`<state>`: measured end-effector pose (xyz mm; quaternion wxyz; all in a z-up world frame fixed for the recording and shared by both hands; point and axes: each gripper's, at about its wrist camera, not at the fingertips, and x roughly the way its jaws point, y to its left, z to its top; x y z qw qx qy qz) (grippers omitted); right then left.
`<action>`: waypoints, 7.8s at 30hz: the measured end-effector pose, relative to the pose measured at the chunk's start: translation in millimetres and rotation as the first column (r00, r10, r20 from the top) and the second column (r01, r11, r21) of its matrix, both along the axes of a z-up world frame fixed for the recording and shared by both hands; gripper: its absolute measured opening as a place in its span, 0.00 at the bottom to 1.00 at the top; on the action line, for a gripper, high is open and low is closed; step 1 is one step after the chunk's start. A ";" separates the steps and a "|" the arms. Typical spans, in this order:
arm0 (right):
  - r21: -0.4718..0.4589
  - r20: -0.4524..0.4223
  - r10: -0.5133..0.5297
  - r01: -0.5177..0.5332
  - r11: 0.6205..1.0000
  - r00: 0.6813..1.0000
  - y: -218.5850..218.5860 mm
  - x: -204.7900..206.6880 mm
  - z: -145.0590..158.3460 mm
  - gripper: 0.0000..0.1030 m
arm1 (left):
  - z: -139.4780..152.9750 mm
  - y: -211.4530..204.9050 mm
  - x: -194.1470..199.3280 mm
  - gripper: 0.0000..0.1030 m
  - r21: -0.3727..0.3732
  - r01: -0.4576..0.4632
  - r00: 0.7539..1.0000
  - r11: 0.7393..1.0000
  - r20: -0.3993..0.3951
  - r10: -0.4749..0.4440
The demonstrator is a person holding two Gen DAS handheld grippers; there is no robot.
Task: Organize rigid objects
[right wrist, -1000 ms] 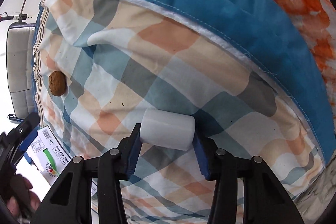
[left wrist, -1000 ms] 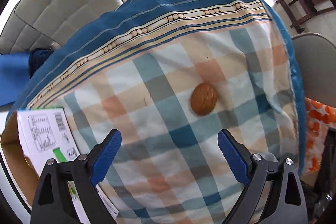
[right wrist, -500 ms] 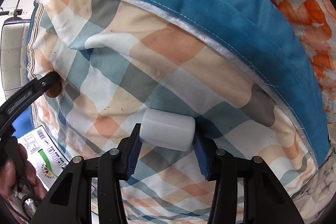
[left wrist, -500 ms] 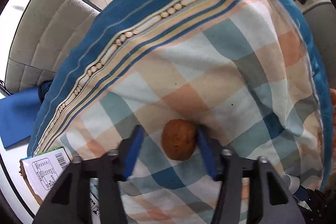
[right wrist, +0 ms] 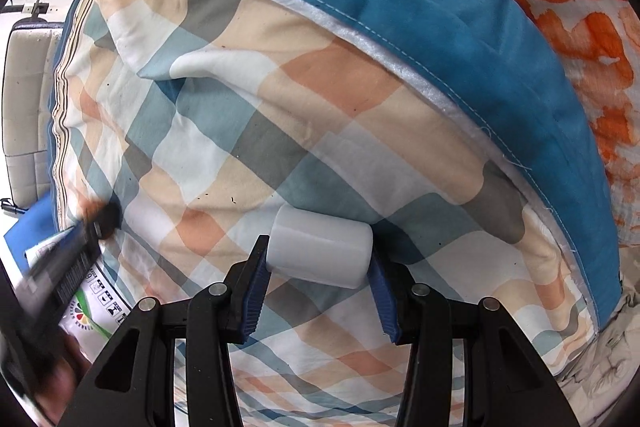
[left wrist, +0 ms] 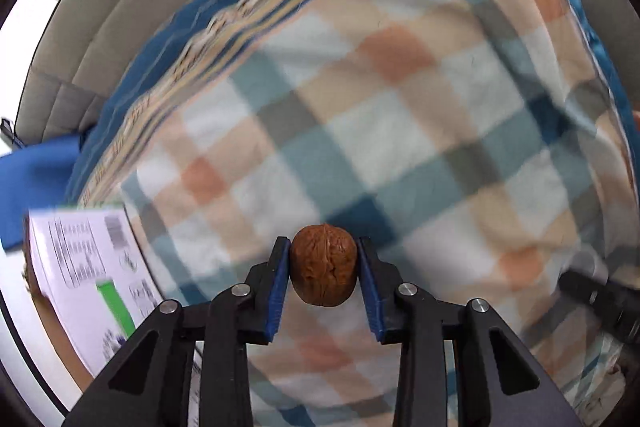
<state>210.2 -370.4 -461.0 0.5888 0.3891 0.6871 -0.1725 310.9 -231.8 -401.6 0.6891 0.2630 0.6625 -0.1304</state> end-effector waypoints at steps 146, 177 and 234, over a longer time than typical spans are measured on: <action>-0.605 0.380 0.728 -0.443 0.662 0.570 396.3 -84.0 379.3 1.00 | 329.8 407.4 -169.2 1.00 -0.441 -0.361 0.774 0.822 0.349 0.528; -0.682 0.433 0.701 -0.303 0.666 0.566 384.7 -137.8 435.7 1.00 | 369.7 399.5 -214.5 1.00 -0.458 -0.322 0.722 0.829 0.447 0.528; -0.700 0.438 0.671 -0.240 0.672 0.598 366.5 -137.2 431.9 1.00 | 378.6 390.4 -198.4 1.00 -0.472 -0.297 0.712 0.830 0.470 0.522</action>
